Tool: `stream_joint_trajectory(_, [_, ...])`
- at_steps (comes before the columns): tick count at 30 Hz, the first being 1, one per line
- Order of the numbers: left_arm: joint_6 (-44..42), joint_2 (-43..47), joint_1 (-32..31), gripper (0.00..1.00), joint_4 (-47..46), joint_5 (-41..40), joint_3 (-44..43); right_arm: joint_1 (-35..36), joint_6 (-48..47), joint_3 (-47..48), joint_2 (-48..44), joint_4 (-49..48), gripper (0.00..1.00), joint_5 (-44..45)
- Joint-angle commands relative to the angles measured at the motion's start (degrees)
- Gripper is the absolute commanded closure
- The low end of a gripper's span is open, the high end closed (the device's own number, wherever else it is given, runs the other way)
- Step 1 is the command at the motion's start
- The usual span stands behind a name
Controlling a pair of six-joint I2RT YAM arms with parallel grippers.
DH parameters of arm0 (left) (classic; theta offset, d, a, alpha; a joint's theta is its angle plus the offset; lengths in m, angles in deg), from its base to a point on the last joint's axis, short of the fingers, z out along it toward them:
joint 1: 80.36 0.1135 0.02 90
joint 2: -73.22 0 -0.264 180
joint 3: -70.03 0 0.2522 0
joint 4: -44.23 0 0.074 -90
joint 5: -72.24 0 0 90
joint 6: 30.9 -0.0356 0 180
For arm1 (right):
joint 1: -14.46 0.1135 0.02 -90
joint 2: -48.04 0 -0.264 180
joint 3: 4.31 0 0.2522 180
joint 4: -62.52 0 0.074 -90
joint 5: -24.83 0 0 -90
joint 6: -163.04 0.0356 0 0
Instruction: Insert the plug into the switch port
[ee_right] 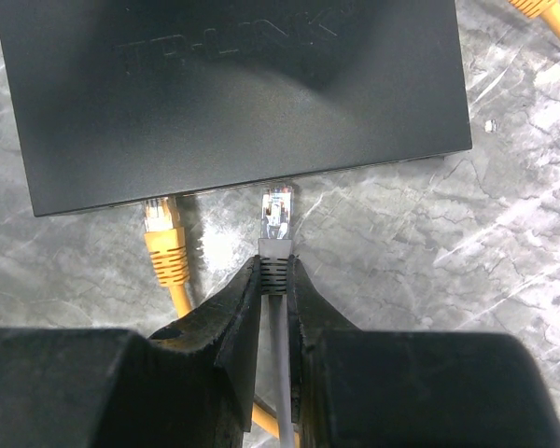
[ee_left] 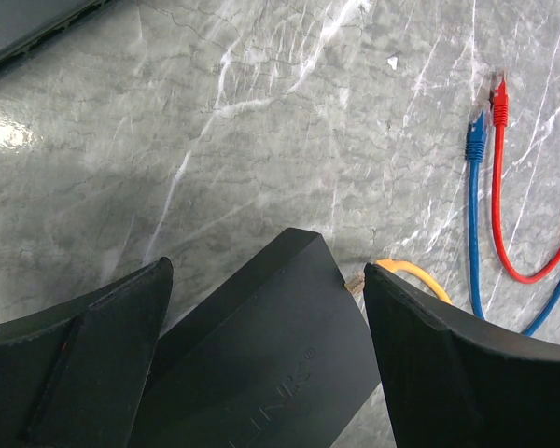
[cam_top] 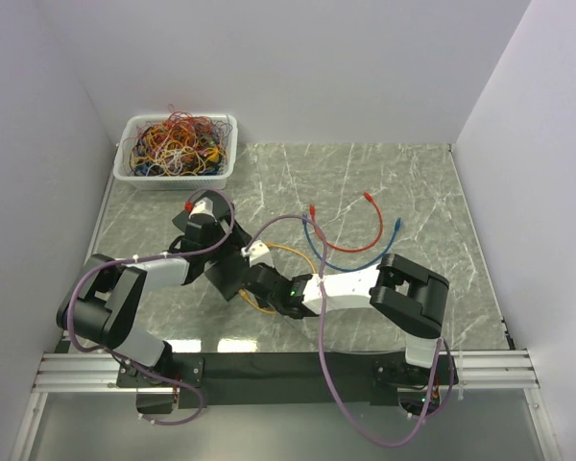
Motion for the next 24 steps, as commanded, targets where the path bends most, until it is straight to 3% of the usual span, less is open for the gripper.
stream_joint_trajectory(1, [-1.0,-2.6,0.0,0.08,7.4,0.9,2.2,-0.3,-0.5,3.0,-3.3,-1.4,0.96,1.1])
stream_joint_trajectory(24, [-1.0,-2.9,-0.1,0.09,7.3,0.9,2.2,-0.4,-0.6,4.1,-2.4,-2.1,0.96,1.0])
